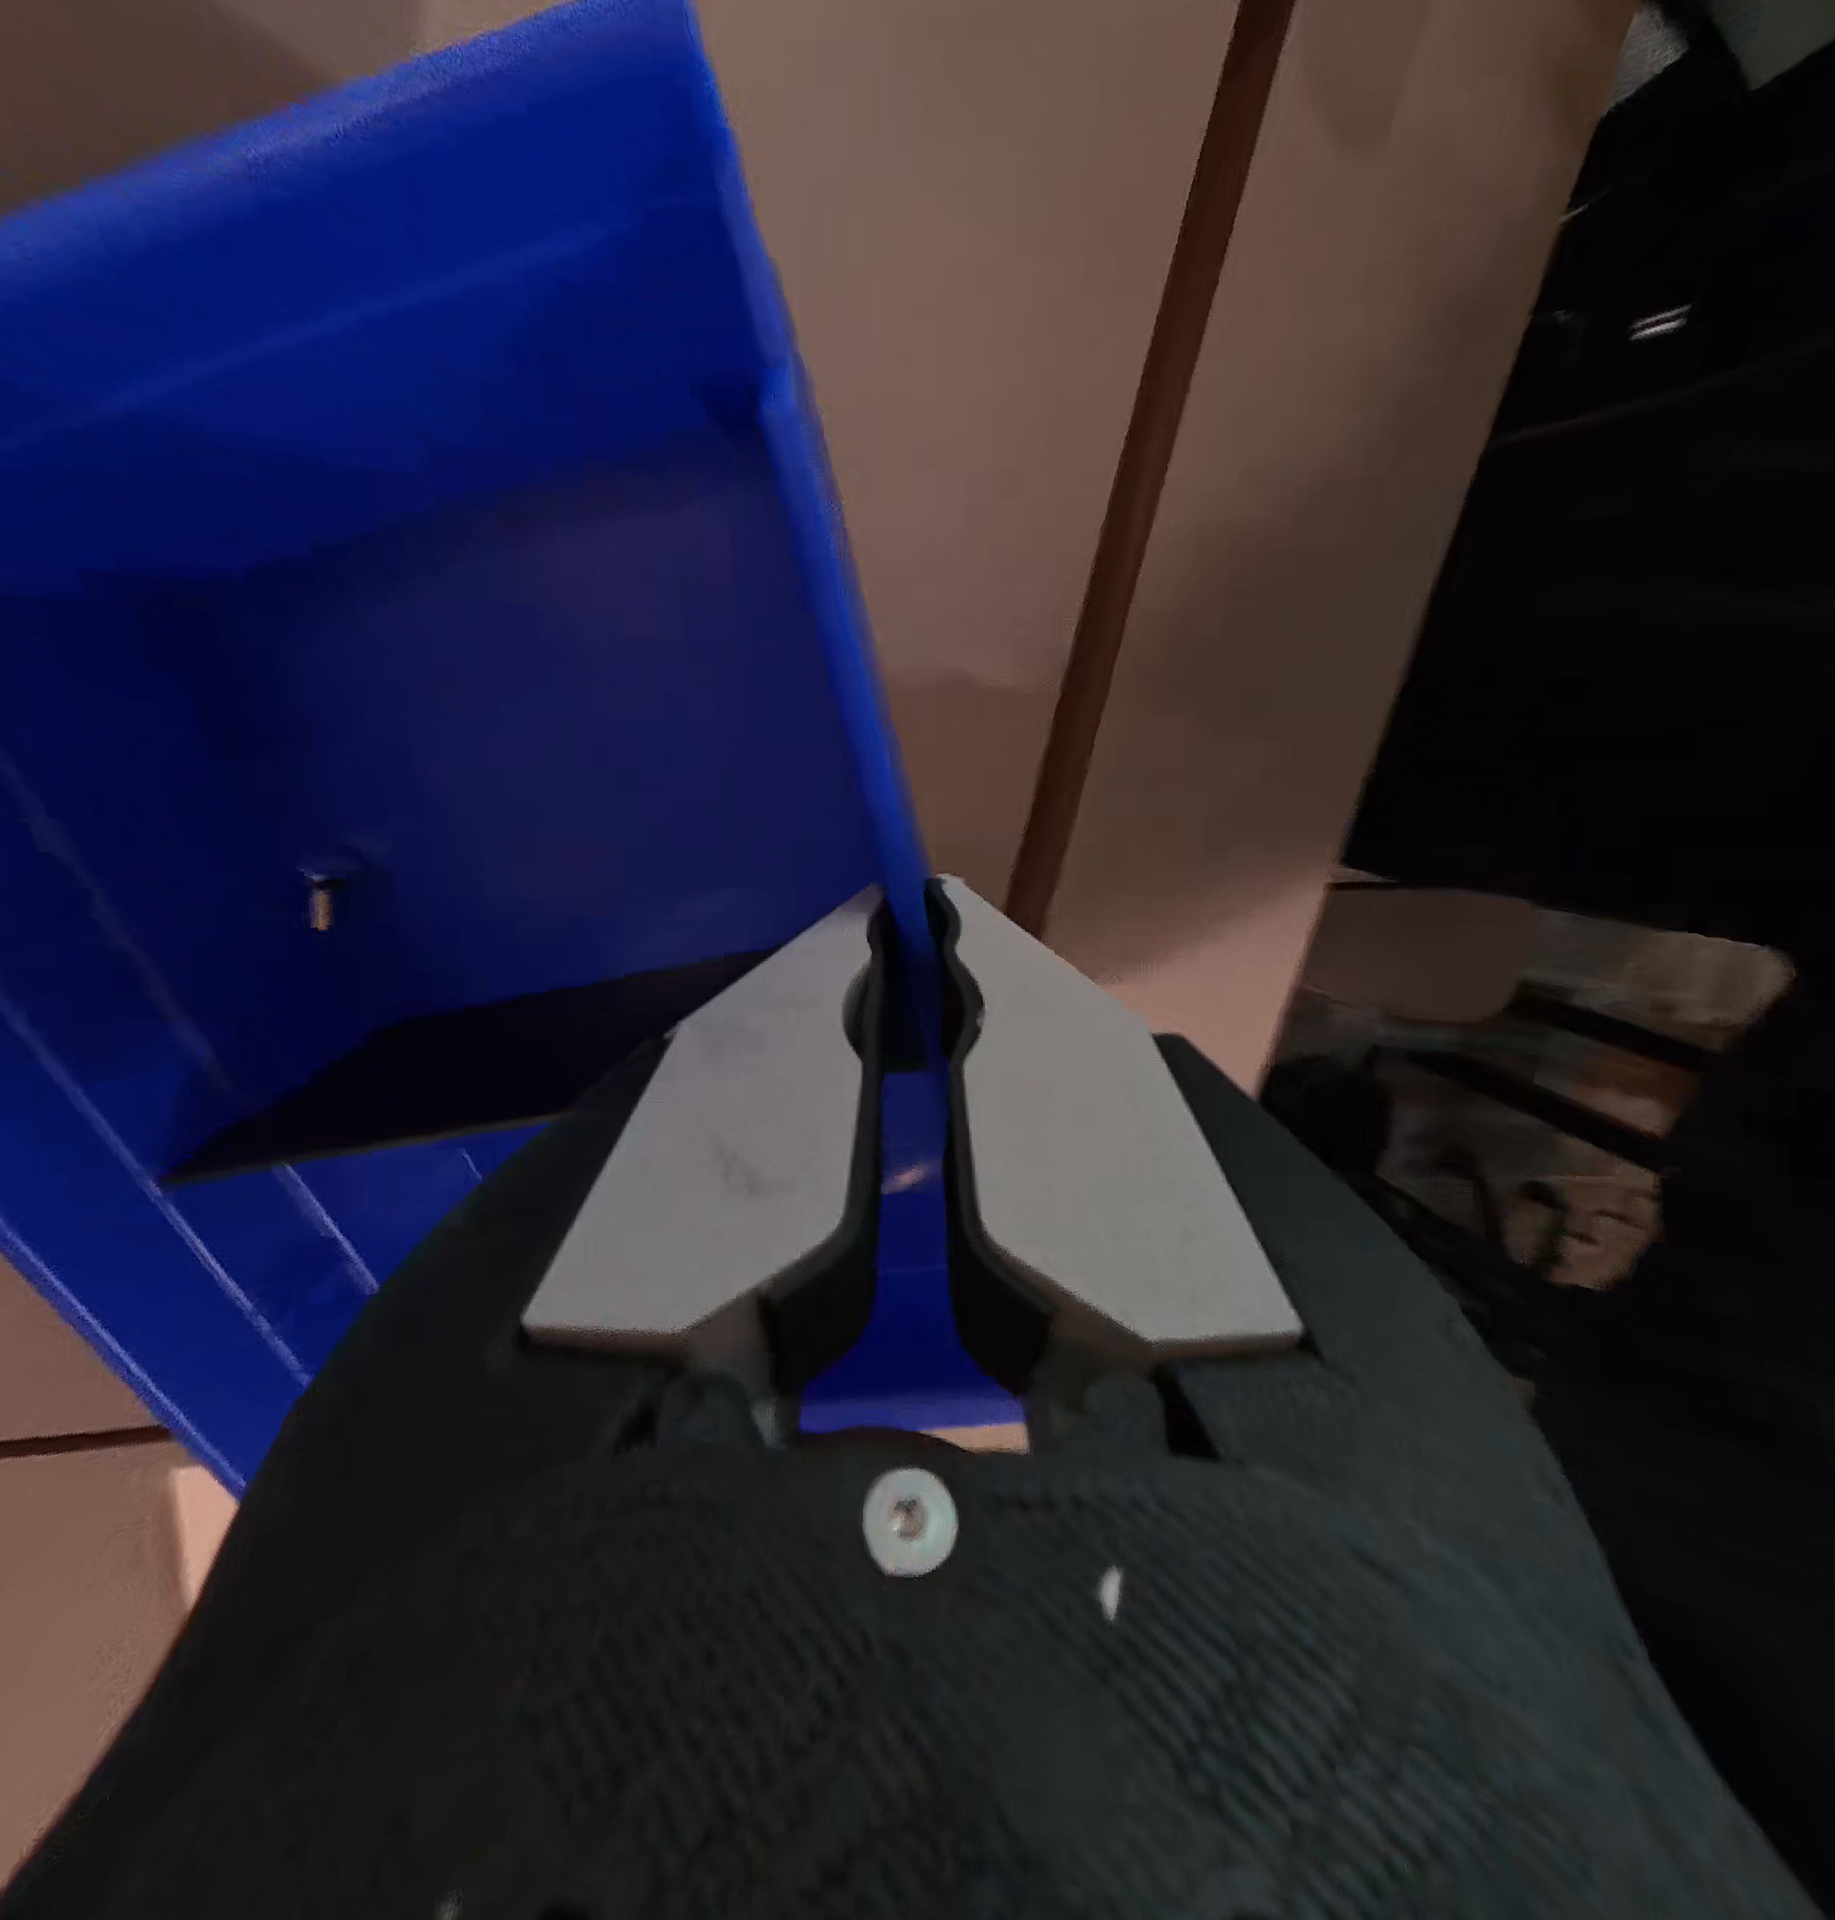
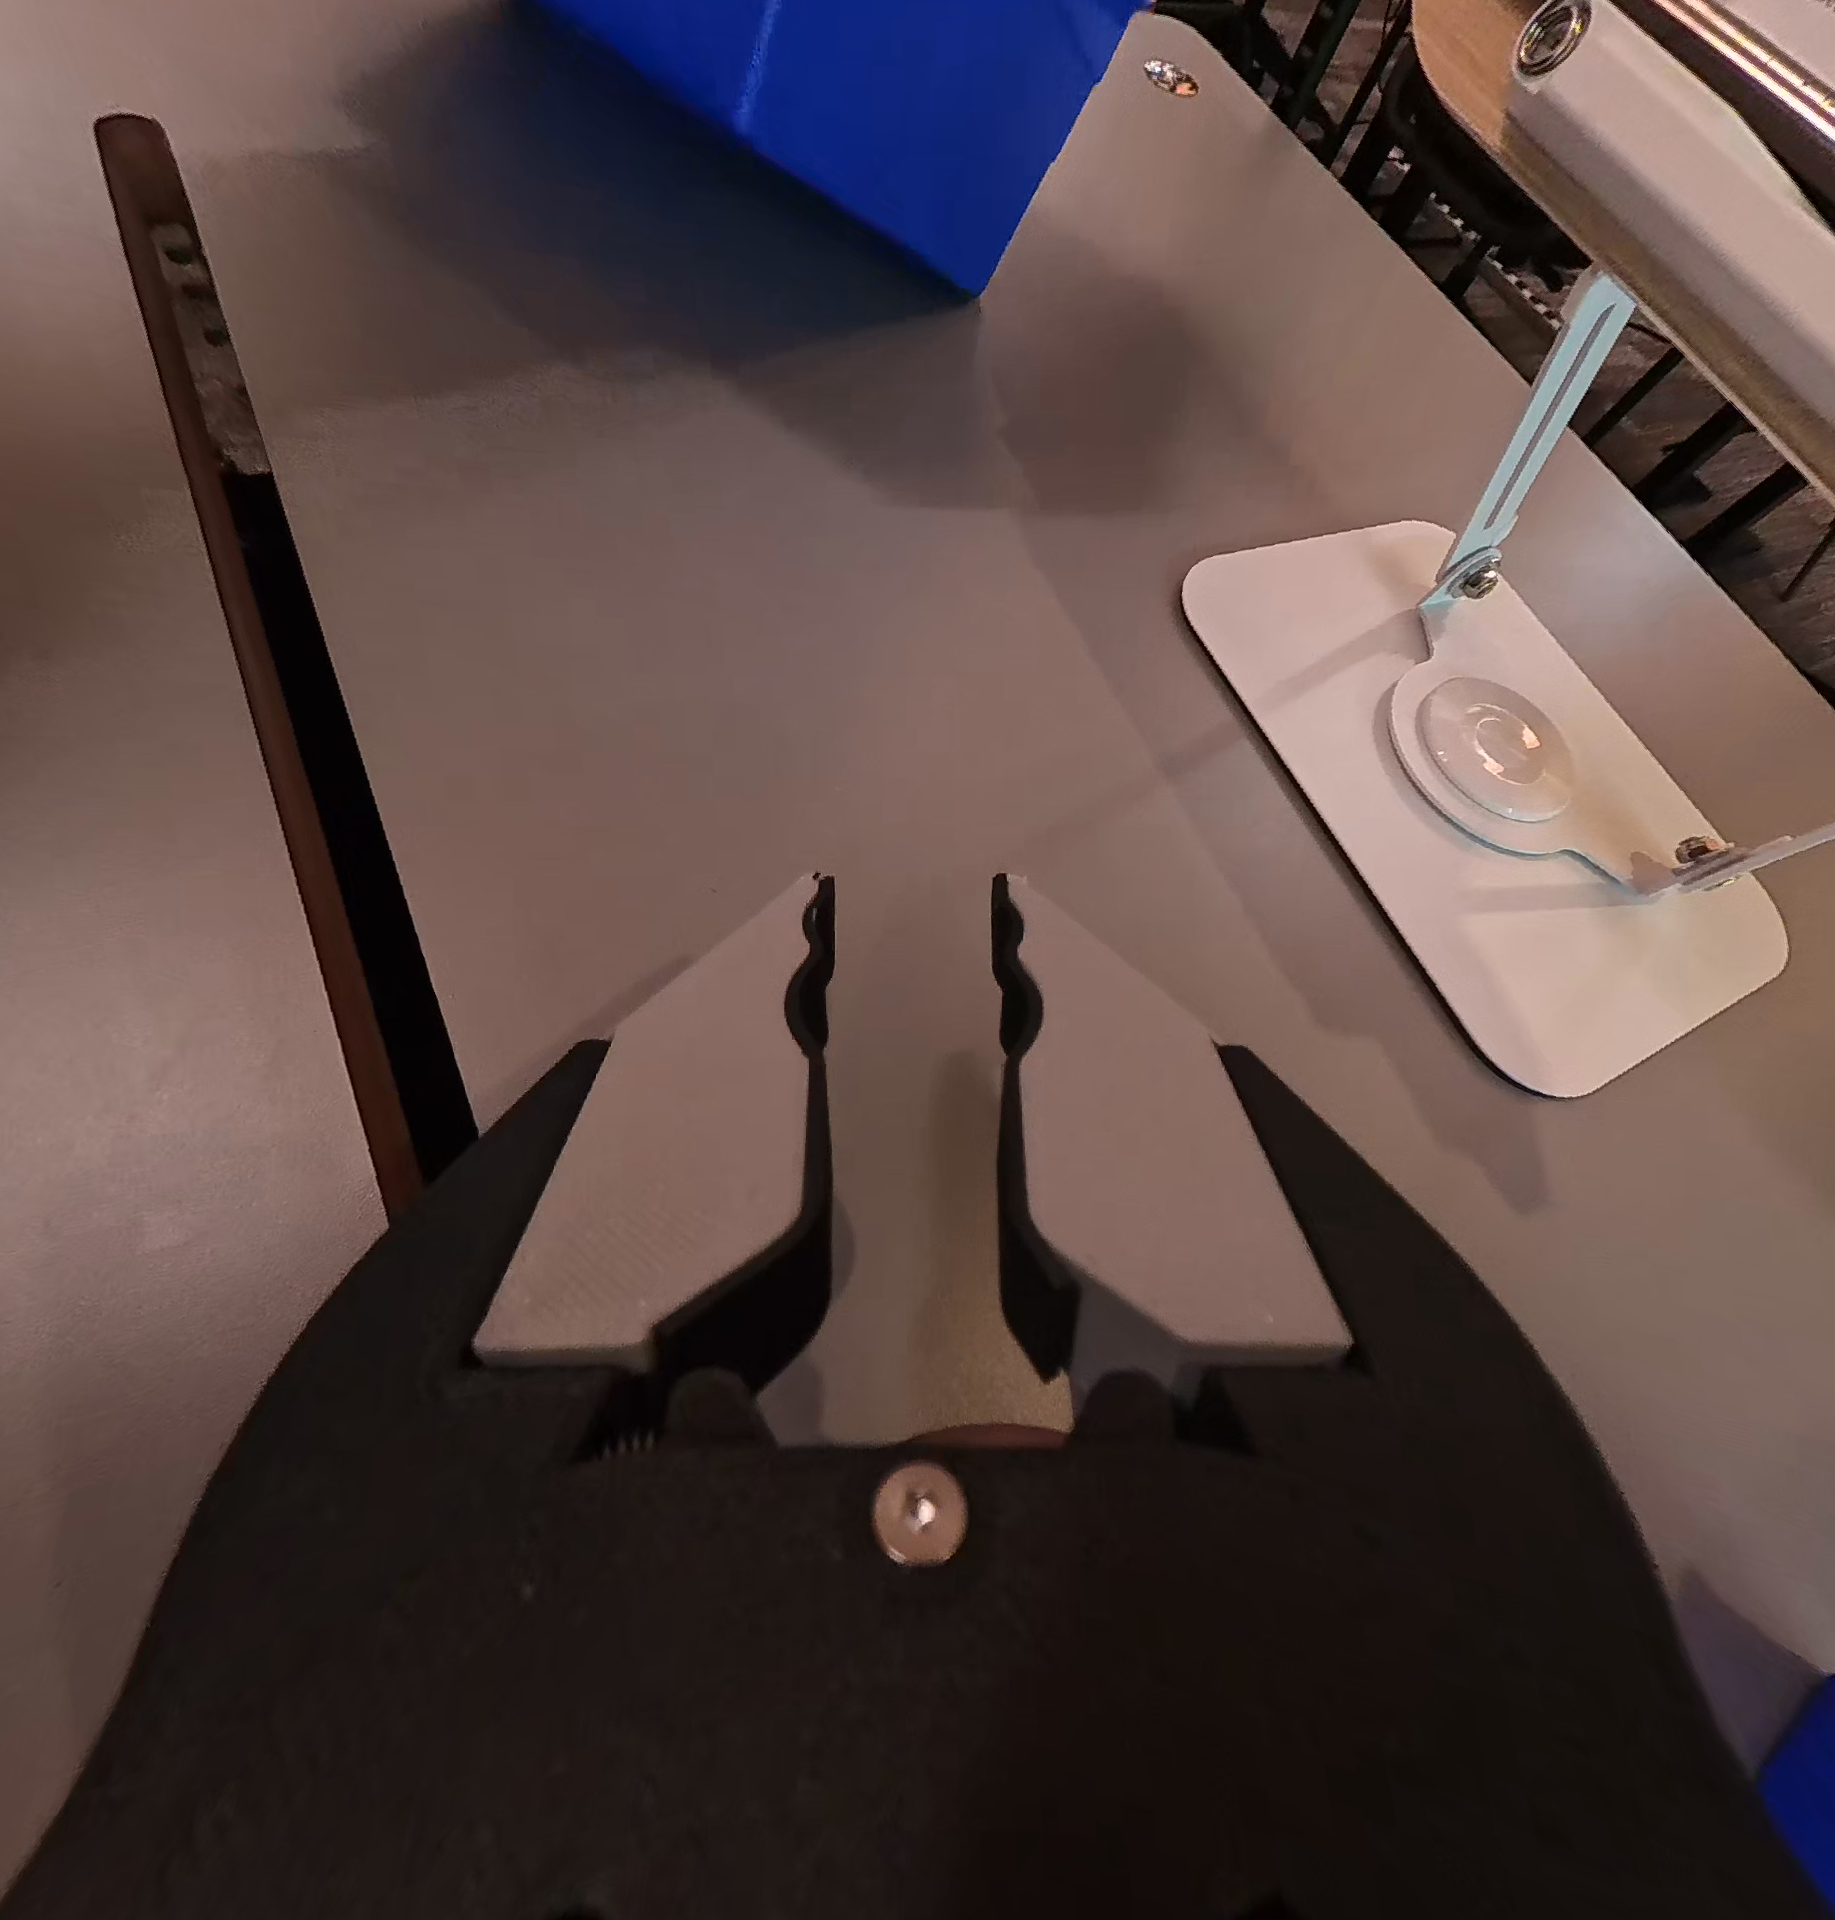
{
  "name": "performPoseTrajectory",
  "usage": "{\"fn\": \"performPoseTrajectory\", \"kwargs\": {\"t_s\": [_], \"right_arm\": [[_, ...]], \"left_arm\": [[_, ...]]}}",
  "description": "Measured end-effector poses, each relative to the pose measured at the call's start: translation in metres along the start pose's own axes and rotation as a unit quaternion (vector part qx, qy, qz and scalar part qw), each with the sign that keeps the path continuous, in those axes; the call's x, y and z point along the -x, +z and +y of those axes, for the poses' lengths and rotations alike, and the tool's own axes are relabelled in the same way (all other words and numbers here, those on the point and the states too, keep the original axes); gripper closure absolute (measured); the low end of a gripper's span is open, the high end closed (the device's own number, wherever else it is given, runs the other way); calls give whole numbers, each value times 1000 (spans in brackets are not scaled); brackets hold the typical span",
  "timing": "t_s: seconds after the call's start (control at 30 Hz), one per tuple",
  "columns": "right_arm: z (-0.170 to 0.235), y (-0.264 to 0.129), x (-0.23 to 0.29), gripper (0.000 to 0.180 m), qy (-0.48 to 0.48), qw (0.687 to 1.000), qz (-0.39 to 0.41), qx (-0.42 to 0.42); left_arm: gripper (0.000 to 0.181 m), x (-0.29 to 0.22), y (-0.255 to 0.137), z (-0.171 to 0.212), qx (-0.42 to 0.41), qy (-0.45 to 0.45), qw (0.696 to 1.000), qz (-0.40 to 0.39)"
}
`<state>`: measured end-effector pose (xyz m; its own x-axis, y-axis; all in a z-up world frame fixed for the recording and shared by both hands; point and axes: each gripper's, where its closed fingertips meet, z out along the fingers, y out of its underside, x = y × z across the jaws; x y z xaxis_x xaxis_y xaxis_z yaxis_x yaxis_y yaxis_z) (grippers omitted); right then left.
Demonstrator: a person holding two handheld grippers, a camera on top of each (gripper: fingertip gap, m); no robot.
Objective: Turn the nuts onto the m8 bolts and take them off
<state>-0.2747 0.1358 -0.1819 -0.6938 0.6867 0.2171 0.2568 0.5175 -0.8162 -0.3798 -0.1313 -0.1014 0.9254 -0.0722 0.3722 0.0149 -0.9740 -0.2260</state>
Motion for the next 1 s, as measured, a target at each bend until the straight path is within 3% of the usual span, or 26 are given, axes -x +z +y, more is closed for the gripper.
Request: {"fn": "performPoseTrajectory", "kwargs": {"t_s": [0.2,0.37,0.47,0.53,0.6,0.63,0.73,0.83,1.0], "right_arm": [[-3,0,2,153,-1,1000,-1,-5],[2,4,3,153,1,1000,-4,3],[4,5,1,153,4,1000,-3,7],[7,7,0,153,8,1000,-5,10],[9,8,-1,153,10,1000,-4,14],[9,9,-1,153,10,1000,-4,15],[11,9,-2,153,11,1000,-2,18],[12,8,-3,153,11,1000,0,18],[13,9,-1,153,7,1000,-6,22]], "left_arm": [[177,-10,55,10,-17,50,990,-127],[174,-17,91,21,-23,7,985,-168],[170,-20,84,14,-94,-24,981,-167],[150,-13,66,6,-146,-42,972,-178],[113,6,50,3,-153,-67,963,-211],[106,14,48,1,-148,-69,961,-223],[129,13,49,-12,-148,-51,971,-180],[131,13,39,-29,-191,-66,970,-133],[135,85,-1,-24,-225,-137,924,-275]]}}
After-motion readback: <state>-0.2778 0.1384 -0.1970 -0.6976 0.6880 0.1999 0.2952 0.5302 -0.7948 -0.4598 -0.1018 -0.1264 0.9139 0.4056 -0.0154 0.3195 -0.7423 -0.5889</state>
